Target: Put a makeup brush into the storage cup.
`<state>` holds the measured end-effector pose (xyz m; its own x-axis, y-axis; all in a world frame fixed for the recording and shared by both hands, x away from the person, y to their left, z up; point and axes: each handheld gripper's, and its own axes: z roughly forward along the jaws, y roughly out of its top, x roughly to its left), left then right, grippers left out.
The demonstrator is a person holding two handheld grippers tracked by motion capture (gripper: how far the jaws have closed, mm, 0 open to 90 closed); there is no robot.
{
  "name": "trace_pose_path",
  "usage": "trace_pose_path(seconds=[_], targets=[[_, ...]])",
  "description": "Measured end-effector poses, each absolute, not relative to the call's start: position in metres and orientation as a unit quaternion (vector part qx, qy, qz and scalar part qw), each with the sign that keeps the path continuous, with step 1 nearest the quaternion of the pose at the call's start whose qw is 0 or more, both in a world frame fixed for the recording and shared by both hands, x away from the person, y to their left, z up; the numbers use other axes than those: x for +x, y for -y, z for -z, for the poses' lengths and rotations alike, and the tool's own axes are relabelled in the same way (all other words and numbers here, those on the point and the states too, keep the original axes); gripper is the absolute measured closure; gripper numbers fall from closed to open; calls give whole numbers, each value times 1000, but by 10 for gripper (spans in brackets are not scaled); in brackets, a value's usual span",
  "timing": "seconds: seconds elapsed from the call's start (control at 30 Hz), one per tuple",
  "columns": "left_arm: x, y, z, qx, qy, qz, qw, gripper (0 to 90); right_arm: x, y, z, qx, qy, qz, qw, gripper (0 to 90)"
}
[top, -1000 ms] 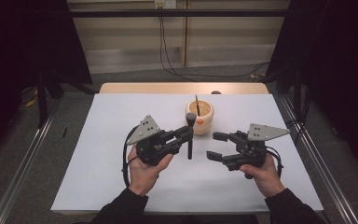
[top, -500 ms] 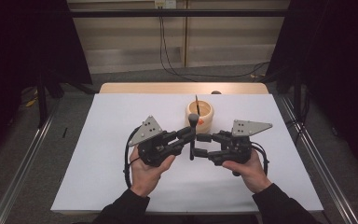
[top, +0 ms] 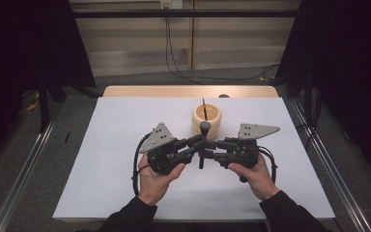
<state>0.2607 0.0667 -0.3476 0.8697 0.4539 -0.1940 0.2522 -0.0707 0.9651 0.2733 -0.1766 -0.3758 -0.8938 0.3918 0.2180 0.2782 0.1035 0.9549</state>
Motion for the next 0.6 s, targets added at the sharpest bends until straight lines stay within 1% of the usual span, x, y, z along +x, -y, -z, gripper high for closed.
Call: trace_pose_path(seconds=[0.2, 0.6], targets=[[262, -67, 350, 727, -246, -80, 636, 776, 274, 176, 378, 223, -742, -631, 37, 785], [261, -67, 350, 726, -237, -86, 640, 773, 272, 176, 377, 216, -743, -631, 45, 792]])
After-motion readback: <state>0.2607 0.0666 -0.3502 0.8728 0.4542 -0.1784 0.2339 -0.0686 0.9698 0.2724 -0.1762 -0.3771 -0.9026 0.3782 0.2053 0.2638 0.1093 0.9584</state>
